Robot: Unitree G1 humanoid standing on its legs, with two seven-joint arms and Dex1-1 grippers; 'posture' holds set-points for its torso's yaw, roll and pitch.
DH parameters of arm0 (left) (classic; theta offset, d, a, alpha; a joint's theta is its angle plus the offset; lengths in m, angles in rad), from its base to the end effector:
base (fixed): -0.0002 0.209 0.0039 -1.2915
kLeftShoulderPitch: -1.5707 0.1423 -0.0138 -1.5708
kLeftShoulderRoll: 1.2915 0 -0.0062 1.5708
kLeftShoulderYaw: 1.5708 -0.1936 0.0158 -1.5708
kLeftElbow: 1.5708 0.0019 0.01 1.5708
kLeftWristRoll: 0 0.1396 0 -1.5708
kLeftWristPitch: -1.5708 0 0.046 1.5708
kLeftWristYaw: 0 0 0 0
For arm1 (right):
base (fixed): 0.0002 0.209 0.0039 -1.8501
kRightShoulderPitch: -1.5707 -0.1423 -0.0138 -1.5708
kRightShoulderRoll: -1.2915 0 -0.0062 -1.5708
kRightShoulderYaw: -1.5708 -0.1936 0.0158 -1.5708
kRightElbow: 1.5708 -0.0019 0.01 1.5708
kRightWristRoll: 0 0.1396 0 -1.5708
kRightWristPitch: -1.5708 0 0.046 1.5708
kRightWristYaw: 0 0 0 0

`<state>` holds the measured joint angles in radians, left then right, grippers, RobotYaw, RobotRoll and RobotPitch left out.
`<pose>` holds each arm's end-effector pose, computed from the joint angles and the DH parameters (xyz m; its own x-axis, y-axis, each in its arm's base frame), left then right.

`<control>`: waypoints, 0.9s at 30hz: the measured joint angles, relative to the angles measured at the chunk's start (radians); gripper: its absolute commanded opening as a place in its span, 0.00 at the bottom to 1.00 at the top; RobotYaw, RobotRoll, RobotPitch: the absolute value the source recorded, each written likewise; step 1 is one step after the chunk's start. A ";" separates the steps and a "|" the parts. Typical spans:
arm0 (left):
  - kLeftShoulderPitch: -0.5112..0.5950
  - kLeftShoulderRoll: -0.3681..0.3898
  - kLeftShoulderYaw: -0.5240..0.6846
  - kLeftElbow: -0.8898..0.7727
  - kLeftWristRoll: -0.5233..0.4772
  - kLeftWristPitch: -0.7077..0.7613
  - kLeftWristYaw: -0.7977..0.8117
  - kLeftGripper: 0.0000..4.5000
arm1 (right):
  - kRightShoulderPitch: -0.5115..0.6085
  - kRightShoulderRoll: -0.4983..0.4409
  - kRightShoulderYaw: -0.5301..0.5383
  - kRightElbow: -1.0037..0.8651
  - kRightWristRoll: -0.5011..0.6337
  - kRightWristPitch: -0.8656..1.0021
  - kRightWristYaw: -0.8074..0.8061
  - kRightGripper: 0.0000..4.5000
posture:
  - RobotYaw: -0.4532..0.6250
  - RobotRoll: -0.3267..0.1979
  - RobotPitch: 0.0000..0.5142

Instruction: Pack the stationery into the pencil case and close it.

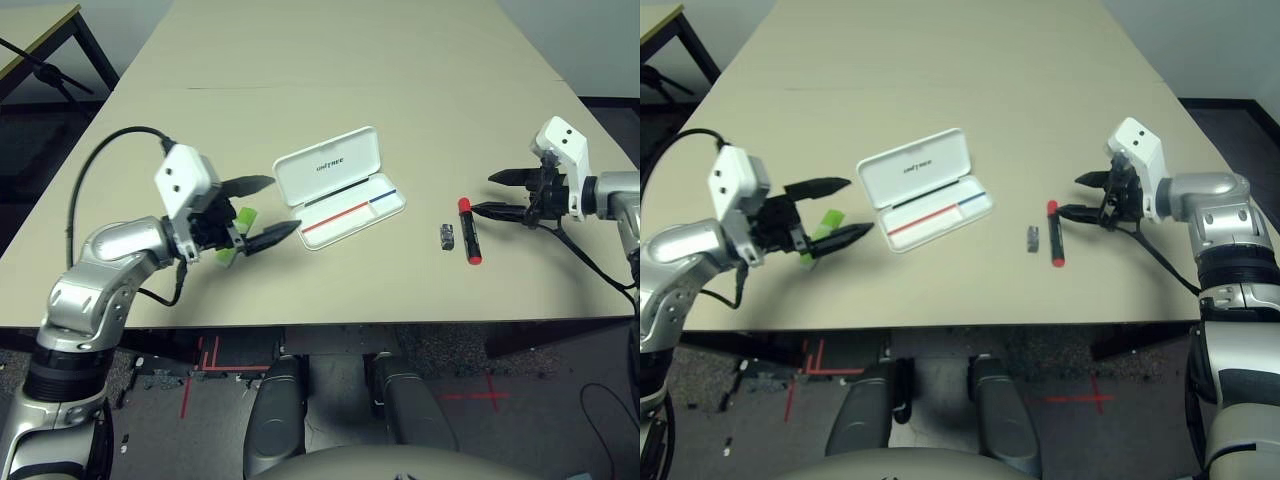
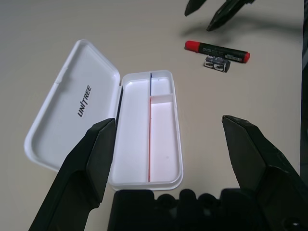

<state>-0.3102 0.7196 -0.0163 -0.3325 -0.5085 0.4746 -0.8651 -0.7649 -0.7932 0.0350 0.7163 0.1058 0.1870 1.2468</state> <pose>0.2396 0.2244 0.1748 0.4969 -0.8513 -0.1685 0.8590 0.4549 0.2350 0.3142 -0.3262 0.1810 0.5966 0.6393 -0.4851 -0.7845 0.5922 -0.1842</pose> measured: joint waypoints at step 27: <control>-0.143 -0.092 -0.288 0.270 0.311 -0.091 -0.112 0.99 | -0.002 0.024 0.000 0.005 -0.032 -0.029 -0.015 1.00 | 0.44 0.62 0.27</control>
<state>-0.4529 0.6279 -0.3045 -0.0629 -0.1980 0.3839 -0.9772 -0.7666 -0.7692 0.0354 0.7217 0.0737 0.1583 1.2320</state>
